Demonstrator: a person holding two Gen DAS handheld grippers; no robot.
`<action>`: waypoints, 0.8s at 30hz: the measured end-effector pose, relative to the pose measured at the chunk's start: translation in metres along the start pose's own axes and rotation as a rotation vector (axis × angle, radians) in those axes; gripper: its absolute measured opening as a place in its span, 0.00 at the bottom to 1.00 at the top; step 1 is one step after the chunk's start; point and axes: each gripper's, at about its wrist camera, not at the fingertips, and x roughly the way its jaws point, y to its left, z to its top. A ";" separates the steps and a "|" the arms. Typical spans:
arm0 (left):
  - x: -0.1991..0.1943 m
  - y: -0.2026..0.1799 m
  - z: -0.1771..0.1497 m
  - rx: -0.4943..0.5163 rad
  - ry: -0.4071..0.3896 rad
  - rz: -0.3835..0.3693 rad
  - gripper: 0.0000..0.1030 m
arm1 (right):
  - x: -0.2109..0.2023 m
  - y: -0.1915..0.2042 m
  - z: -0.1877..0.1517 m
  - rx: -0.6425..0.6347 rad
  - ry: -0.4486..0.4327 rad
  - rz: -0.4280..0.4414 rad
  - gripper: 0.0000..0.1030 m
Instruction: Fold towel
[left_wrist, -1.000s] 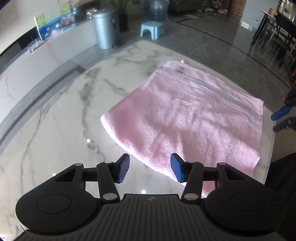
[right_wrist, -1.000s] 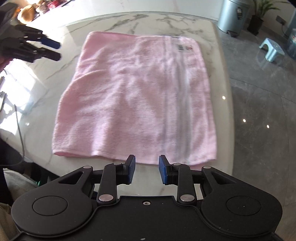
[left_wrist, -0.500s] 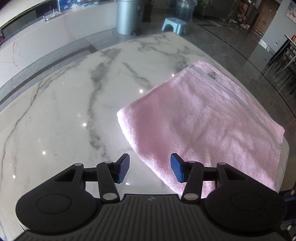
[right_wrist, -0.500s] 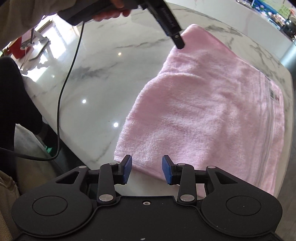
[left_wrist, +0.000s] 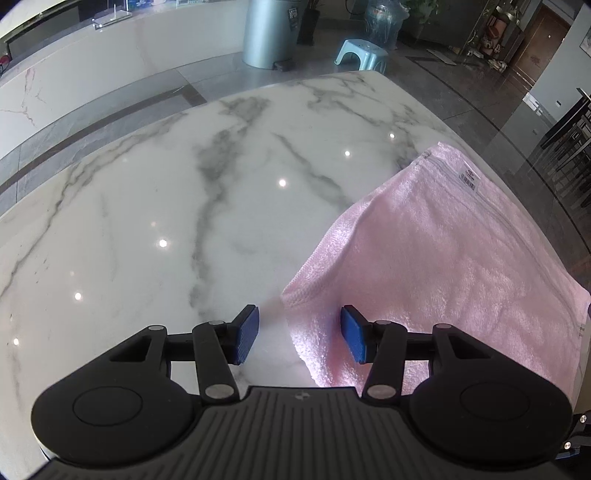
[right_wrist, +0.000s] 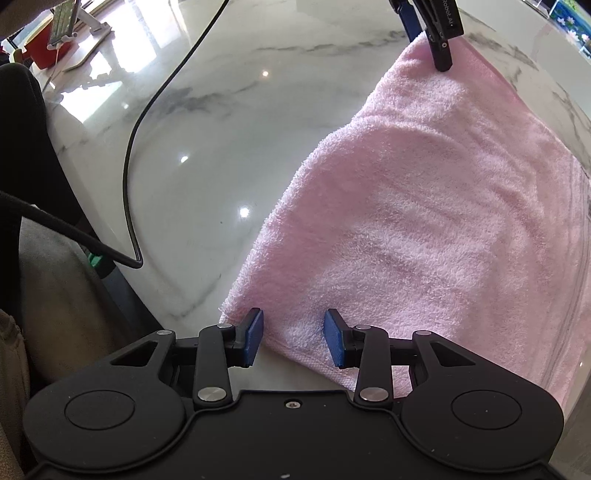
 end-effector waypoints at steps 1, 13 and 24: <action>0.000 -0.002 -0.001 0.012 -0.001 0.008 0.34 | 0.000 0.003 0.000 -0.024 0.009 -0.017 0.22; 0.004 -0.015 0.005 0.049 -0.002 0.101 0.08 | -0.002 0.018 -0.001 -0.086 0.049 -0.020 0.08; -0.014 0.030 -0.012 0.085 0.025 0.203 0.09 | 0.003 0.042 0.047 -0.097 -0.022 0.053 0.08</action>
